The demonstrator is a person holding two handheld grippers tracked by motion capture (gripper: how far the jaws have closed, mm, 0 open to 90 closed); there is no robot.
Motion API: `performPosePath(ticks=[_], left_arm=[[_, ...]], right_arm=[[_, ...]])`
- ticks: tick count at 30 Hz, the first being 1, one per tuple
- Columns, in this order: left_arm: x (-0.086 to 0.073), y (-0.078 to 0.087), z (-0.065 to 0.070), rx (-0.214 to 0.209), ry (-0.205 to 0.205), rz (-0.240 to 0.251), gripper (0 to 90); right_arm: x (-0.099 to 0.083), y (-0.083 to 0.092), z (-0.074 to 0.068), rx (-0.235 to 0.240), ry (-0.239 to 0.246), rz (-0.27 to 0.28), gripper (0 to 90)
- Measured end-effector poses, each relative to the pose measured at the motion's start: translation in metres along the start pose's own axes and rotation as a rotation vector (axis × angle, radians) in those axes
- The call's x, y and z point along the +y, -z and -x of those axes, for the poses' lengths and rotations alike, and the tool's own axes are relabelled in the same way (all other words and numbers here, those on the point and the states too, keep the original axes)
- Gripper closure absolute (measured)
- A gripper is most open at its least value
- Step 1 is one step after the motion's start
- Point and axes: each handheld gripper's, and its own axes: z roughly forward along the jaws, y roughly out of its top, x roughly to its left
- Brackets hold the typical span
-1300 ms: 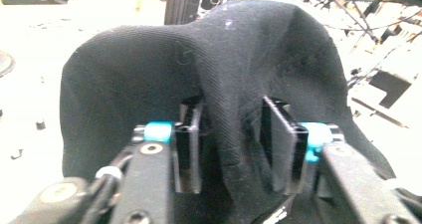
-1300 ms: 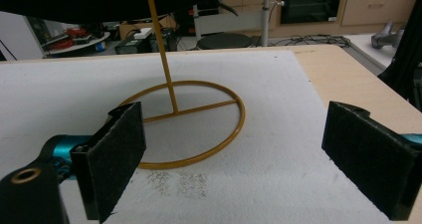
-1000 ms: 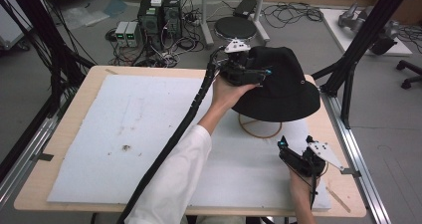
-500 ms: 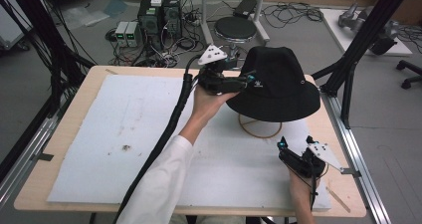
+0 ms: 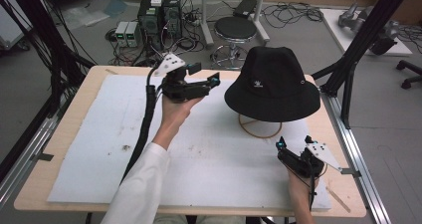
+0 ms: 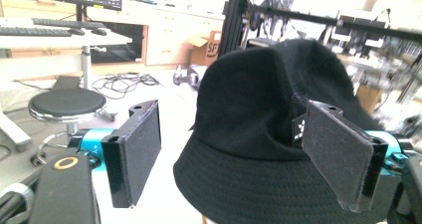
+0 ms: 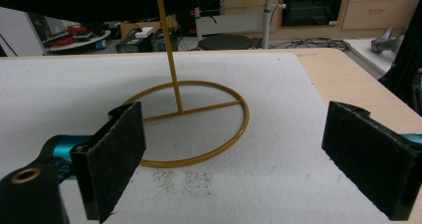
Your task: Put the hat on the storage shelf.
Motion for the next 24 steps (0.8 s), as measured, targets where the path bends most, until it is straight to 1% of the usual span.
performPosePath(ticks=[1,2,3,4,5,6,7,8,9,10,11,12,13,14,15,16,17,18,19,20,21,22,23,24], left_arm=[[0.000,0.000,0.000,0.000,0.000,0.000,23.6],[0.000,0.012,-0.006,0.013,0.003,0.012,23.7],[0.000,0.012,-0.006,0.013,0.003,0.012,23.6],[-0.001,0.023,-0.011,0.028,-0.004,0.016,23.6],[-0.001,0.023,-0.011,0.028,-0.004,0.016,23.6],[-0.002,0.037,-0.018,0.052,0.002,0.022,23.4],[-0.002,0.037,-0.018,0.052,0.002,0.022,23.3],[-0.004,0.050,-0.024,0.071,0.011,0.029,23.3],[-0.004,0.050,-0.024,0.071,0.011,0.029,23.2],[-0.007,0.064,-0.030,0.099,0.009,0.032,23.2],[-0.007,0.064,-0.030,0.099,0.009,0.032,23.2],[-0.010,0.079,-0.037,0.121,0.017,0.038,23.2],[-0.010,0.079,-0.037,0.121,0.017,0.038,23.1],[-0.014,0.092,-0.044,0.142,0.034,0.055,23.0],[-0.014,0.092,-0.044,0.142,0.034,0.055,23.0],[-0.019,0.105,-0.052,0.167,0.056,0.077,23.0],[-0.019,0.105,-0.052,0.167,0.056,0.077,23.0],[-0.023,0.117,-0.059,0.194,0.077,0.085,23.0],[-0.023,0.117,-0.059,0.194,0.077,0.085,23.0],[-0.026,0.129,-0.067,0.219,0.099,0.096,23.0],[-0.026,0.129,-0.067,0.219,0.099,0.096,23.0],[-0.029,0.141,-0.074,0.250,0.111,0.105,23.0],[-0.029,0.141,-0.074,0.250,0.111,0.105,23.0],[-0.032,0.150,-0.078,0.271,0.118,0.113,23.0]], right_arm=[[0.000,0.000,0.000,0.000,0.000,0.000,9.3],[0.000,0.000,0.000,-0.001,-0.011,0.001,9.3],[0.000,-0.001,0.000,-0.001,-0.009,0.003,9.3],[0.000,-0.001,0.000,0.001,-0.011,0.002,9.3],[0.000,-0.001,0.000,0.001,-0.013,0.001,9.3],[0.000,-0.001,0.000,0.001,-0.019,-0.001,9.3],[0.000,-0.001,0.000,0.001,-0.021,-0.002,9.3],[0.000,-0.002,0.000,0.002,-0.026,-0.003,9.3],[0.000,-0.002,0.000,0.002,-0.026,-0.003,9.3],[0.000,-0.003,-0.001,0.002,-0.026,-0.006,9.3],[0.000,-0.003,-0.001,0.002,-0.026,-0.006,9.3],[0.000,-0.004,-0.002,0.004,-0.021,-0.001,9.3],[0.000,-0.004,-0.002,0.004,-0.021,-0.001,9.3],[0.000,-0.004,-0.004,0.006,-0.016,-0.001,9.3],[0.000,-0.004,-0.004,0.005,-0.010,0.001,9.3],[0.000,-0.004,-0.005,0.008,-0.016,-0.002,9.3],[0.000,-0.004,-0.005,0.008,-0.010,-0.001,9.3],[0.000,-0.004,-0.005,0.007,-0.007,0.000,9.3],[0.000,-0.004,-0.005,0.007,-0.007,0.000,9.3],[0.000,-0.004,-0.006,0.006,-0.010,-0.005,9.3],[0.000,-0.004,-0.006,0.005,-0.011,-0.006,9.3],[0.000,-0.004,-0.006,0.003,-0.010,-0.005,9.3],[0.000,-0.005,-0.006,0.003,-0.009,-0.004,9.3],[0.000,-0.004,-0.006,0.002,-0.009,-0.005,9.3]])
